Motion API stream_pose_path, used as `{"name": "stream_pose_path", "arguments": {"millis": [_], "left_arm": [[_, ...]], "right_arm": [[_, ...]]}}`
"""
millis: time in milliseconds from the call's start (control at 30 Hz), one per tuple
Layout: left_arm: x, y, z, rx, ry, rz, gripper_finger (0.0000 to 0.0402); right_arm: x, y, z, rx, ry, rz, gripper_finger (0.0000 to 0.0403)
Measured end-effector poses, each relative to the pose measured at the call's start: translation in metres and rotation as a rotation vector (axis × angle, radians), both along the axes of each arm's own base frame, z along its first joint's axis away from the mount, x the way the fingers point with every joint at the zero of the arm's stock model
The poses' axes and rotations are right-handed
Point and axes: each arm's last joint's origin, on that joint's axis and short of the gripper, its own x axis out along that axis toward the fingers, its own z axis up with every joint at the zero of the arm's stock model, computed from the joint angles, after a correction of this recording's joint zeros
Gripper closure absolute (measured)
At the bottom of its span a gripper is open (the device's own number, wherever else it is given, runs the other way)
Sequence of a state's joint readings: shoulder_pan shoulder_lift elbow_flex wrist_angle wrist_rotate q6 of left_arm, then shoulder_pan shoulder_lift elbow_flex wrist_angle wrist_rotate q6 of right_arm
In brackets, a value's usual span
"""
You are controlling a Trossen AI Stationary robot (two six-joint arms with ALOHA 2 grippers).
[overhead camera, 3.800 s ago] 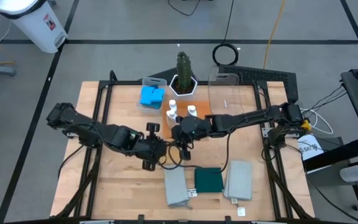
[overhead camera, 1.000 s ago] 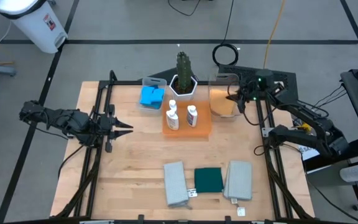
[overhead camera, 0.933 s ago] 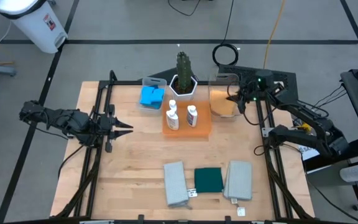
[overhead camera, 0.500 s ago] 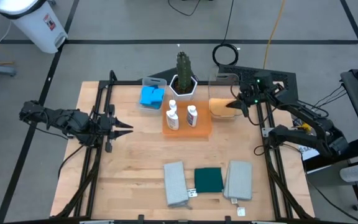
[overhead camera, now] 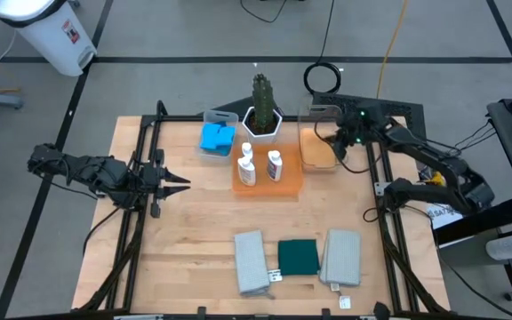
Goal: Pick & Place Kitchen Items
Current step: Put the orange microfiber towel into the transparent bin
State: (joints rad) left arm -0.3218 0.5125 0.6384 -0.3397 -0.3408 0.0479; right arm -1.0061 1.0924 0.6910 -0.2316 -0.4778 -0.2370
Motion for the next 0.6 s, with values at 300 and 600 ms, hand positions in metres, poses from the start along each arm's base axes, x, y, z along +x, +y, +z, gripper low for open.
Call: {"name": "stream_pose_path", "arguments": {"millis": [300,600], "left_arm": [[0.000,0.000,0.000,0.000,0.000,0.000,0.0334],[0.000,0.000,0.000,0.000,0.000,0.000,0.0334]], "right_arm": [[0.010,-0.022,-0.002,-0.282,0.056,0.002,0.0399],[0.018,-0.036,-0.001,-0.579,0.134,0.067,0.0399]]}}
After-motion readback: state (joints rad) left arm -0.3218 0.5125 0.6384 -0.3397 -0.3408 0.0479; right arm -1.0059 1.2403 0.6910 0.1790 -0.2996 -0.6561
